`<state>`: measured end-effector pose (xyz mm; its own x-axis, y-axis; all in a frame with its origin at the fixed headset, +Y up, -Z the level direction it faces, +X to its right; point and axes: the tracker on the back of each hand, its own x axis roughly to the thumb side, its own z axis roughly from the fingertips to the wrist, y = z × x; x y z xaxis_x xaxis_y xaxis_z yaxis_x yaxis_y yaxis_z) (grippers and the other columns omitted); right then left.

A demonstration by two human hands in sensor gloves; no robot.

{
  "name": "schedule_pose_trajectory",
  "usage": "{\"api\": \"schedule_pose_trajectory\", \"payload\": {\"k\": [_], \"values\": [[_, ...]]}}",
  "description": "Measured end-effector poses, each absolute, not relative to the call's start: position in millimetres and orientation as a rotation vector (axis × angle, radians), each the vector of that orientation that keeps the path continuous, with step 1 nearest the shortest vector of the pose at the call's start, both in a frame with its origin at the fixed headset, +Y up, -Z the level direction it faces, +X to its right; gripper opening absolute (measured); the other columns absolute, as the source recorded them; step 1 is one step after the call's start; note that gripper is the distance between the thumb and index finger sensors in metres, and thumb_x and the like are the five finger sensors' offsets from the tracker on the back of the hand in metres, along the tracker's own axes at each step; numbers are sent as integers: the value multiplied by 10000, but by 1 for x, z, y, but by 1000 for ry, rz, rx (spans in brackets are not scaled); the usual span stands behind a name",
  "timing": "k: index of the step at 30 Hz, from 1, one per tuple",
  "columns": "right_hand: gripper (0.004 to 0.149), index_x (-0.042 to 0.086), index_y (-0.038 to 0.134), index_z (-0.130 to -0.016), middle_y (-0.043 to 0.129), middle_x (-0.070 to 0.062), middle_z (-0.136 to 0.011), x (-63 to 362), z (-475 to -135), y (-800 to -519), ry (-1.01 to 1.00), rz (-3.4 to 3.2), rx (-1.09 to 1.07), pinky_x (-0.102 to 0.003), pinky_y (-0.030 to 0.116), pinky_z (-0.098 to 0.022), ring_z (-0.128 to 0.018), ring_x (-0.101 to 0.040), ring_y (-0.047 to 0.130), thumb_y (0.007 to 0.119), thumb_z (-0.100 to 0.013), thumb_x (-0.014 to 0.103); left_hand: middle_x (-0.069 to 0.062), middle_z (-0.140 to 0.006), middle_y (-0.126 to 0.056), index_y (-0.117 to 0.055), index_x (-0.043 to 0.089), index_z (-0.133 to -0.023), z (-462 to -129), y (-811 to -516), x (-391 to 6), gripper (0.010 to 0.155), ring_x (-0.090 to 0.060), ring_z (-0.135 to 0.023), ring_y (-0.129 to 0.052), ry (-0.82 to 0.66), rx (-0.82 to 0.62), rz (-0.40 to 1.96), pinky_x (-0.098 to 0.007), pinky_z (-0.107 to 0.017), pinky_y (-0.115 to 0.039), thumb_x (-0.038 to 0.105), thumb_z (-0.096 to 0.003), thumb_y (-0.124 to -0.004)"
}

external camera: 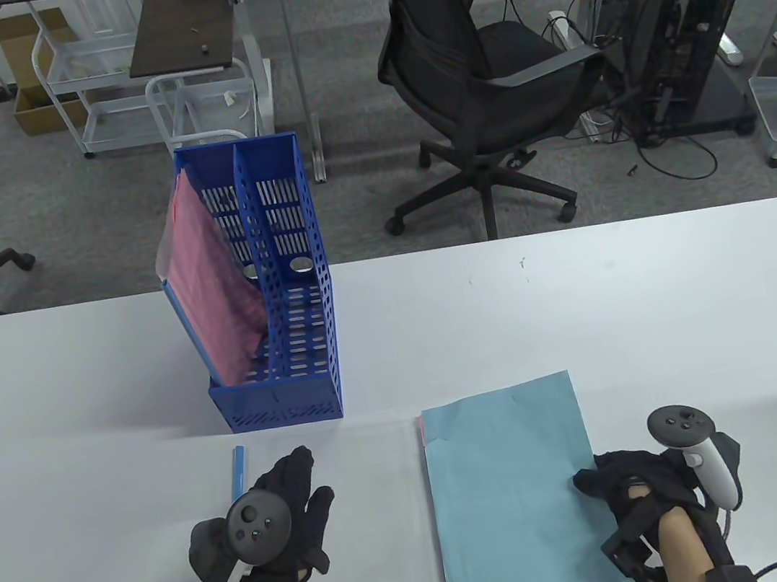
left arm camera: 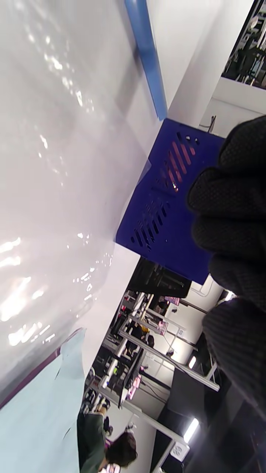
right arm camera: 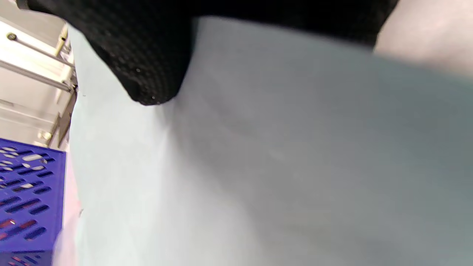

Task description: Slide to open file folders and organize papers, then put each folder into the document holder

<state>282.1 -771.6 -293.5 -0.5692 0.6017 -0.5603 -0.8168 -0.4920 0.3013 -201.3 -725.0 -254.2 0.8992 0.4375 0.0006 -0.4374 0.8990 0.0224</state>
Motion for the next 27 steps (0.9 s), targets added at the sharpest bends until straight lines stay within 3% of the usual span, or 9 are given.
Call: {"api": "schedule_pose_trajectory", "payload": {"k": [9, 16, 19, 22, 27], "values": [[509, 142, 875, -803, 1065, -36, -624, 269, -288, -749, 576, 2480, -580, -386, 944, -415, -428, -165, 1116, 863, -389, 440, -124, -1059, -800, -696, 222, -1069, -256, -730, -195, 683, -390, -923, -895, 72, -141, 386, -571, -695, -722, 496, -454, -818], [747, 138, 679, -982, 909, -111, -884, 245, -279, -728, 438, 2873, -599, -495, 841, -551, -660, -294, 1022, 850, -378, 542, -156, -1049, -808, -709, 198, -1066, -256, -733, -191, 695, -416, -897, -911, 113, -194, 330, -584, -672, -736, 502, -452, -823], [821, 266, 511, -1062, 713, -142, -1055, 229, -278, -731, 527, 2929, -478, -550, 778, -610, -772, -364, 943, 850, -375, 563, -179, -1050, -803, -699, 181, -1074, -257, -738, -187, 719, -439, -891, -911, 138, -252, 262, -598, -660, -742, 517, -451, -824], [808, 339, 512, -1061, 615, -145, -1111, 217, -279, -742, 688, 2958, -415, -561, 734, -639, -825, -382, 860, 850, -368, 580, -199, -1057, -788, -689, 174, -1082, -259, -746, -183, 737, -459, -887, -911, 164, -314, 199, -609, -653, -745, 529, -451, -826], [820, 324, 545, -1058, 566, -148, -1123, 201, -278, -749, 696, 3130, -391, -550, 715, -657, -828, -360, 830, 863, -350, 589, -252, -1074, -740, -607, 190, -1118, -263, -759, -178, 790, -471, -894, -891, 173, -410, 133, -618, -648, -739, 548, -449, -826]]}}
